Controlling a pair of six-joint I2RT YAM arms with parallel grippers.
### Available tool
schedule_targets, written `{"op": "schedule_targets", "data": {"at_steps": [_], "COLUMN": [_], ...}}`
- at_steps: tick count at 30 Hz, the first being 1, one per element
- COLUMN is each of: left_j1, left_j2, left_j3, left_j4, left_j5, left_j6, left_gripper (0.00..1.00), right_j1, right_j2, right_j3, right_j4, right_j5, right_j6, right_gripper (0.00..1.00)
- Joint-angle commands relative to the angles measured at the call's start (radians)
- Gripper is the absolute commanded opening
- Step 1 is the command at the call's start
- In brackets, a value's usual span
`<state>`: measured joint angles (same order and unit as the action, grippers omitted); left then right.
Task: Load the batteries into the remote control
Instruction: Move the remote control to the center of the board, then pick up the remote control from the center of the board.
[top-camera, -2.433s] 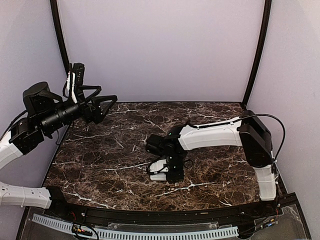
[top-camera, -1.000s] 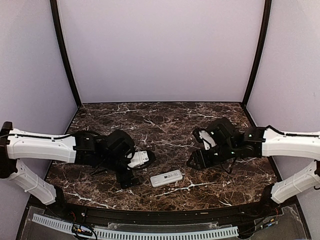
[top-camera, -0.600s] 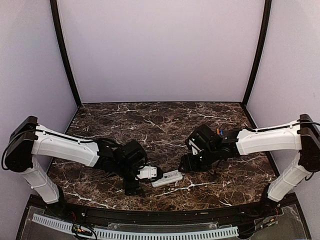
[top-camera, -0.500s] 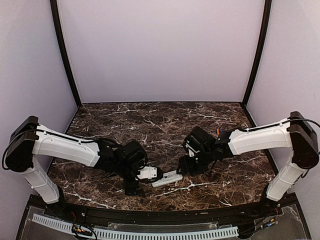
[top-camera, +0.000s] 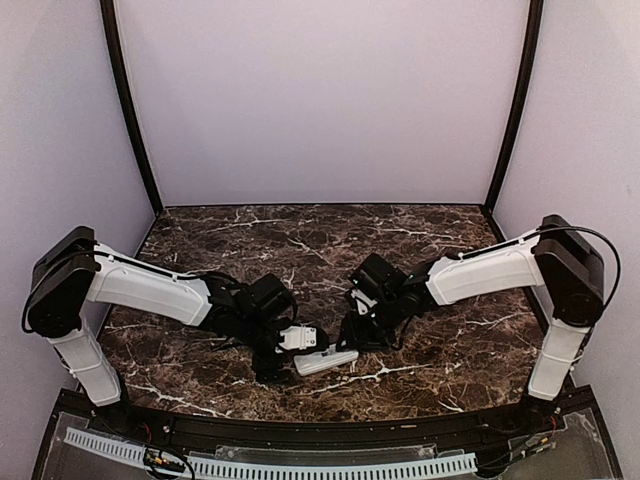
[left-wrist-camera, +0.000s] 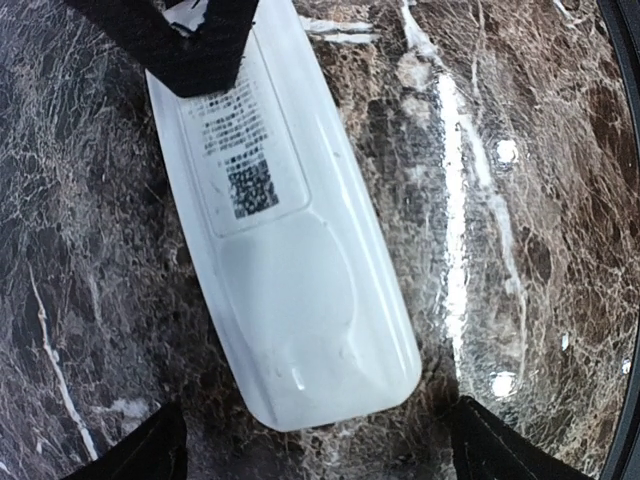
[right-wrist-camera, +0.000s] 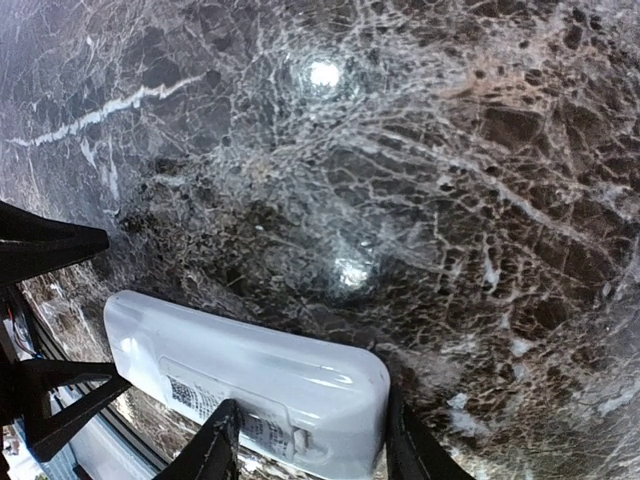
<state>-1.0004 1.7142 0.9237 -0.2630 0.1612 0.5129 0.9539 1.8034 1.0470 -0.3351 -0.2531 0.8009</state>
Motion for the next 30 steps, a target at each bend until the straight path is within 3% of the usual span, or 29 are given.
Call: {"op": "schedule_targets", "data": {"at_steps": [1,7,12,21,30], "left_j1": [0.006,0.006,0.011,0.015,0.015], "left_j2": [0.019,0.035,0.065,0.159,0.12], "left_j3": [-0.014,-0.001,0.022,0.051,0.022], "left_j4": [-0.046,-0.058,-0.084,-0.139,-0.124], "left_j5": [-0.012,-0.01,0.003,-0.048,-0.048], "left_j6": [0.013,-0.009,-0.008,-0.042,-0.058], "left_gripper": [0.9,0.92,0.87,0.6,0.25], "right_j1": [0.012,0.059,0.061,0.036,0.006], "right_j2": [0.049,0.021,-0.036,-0.105,-0.181], "right_j3": [0.038,0.028,0.008,0.0,-0.041], "right_j4": [0.047,0.091,0.061,-0.018,-0.023], "right_j5": [-0.065,-0.055,0.014,0.064,0.078], "right_j6": [0.022,0.1,0.111,0.051,0.031], "right_gripper": [0.45,0.44,0.51,0.6,0.6]}}
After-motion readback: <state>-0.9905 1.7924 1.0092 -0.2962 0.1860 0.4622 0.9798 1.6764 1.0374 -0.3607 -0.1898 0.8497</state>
